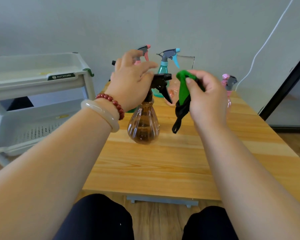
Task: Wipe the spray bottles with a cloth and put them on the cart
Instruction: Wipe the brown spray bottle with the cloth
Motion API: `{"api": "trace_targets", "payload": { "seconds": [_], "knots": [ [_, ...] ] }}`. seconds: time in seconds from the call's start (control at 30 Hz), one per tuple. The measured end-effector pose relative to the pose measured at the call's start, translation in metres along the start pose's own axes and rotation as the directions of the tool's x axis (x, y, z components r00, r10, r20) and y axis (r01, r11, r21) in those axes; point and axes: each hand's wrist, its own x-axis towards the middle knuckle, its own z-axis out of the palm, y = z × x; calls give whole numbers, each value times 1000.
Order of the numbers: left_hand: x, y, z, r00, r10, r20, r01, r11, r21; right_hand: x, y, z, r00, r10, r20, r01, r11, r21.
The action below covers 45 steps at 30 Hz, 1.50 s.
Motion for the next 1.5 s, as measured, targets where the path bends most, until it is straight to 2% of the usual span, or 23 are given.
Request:
{"api": "trace_targets", "payload": {
  "seconds": [0.1,0.2,0.3,0.4,0.47,0.53,0.6,0.67,0.73,0.8,0.83,0.87,0.9,0.97,1.0,1.07,1.17,1.3,1.43,1.5],
  "knots": [
    [-5,8,3,991,-92,-100,92,996,-4,-6,1,11,995,-13,100,10,999,36],
    [-10,11,4,990,-79,-113,78,997,-13,-20,1,16,993,-9,115,-7,990,139],
    [-9,10,1,993,-118,15,119,980,-162,-29,1,12,979,-93,184,68,988,138],
    [-9,9,-9,954,-231,188,287,884,-370,-33,1,7,941,-106,321,73,991,115],
    [-9,9,-20,933,-207,294,299,900,-316,-31,3,5,952,-94,292,66,992,105],
    [-4,9,-28,922,-225,315,323,896,-305,-28,2,4,975,-79,207,59,993,104],
    [0,14,-35,886,-293,359,433,802,-412,-25,0,7,987,-66,144,50,993,110],
    [1,18,-35,861,-296,415,483,734,-478,-25,-6,12,990,-91,105,78,990,118],
    [-1,21,-34,869,-298,395,481,698,-532,-30,-14,20,982,-177,66,168,978,124],
    [-3,20,-34,852,-352,387,520,647,-557,-39,-18,31,947,-321,29,319,945,69],
    [-5,19,-33,870,-334,362,492,640,-591,-42,-15,36,925,-380,18,380,925,28],
    [-8,19,-30,865,-333,376,502,569,-651,-44,-10,41,915,-403,6,403,915,0],
    [-13,22,-29,837,-337,432,546,446,-709,-43,-6,45,924,-382,-16,382,924,-8],
    [-21,27,-26,857,-322,402,509,407,-759,-42,-1,49,955,-285,-80,286,958,3],
    [-20,24,-21,853,-325,409,515,393,-762,-43,-1,51,959,-268,-98,270,963,8],
    [-21,25,-21,847,-345,405,525,422,-739,-51,-5,52,941,-329,-80,331,944,13],
    [-21,26,-22,832,-373,411,540,375,-754,-57,-8,52,906,-423,-21,423,906,-2],
    [-23,27,-18,856,-377,354,496,408,-767,-40,-4,53,968,-231,-95,233,973,4],
    [-22,27,-21,844,-374,385,518,377,-768,-58,-14,56,931,-362,-54,363,932,17],
    [-22,27,-20,844,-383,376,515,377,-770,-58,-12,55,929,-369,-39,370,929,25]
  ]
}}
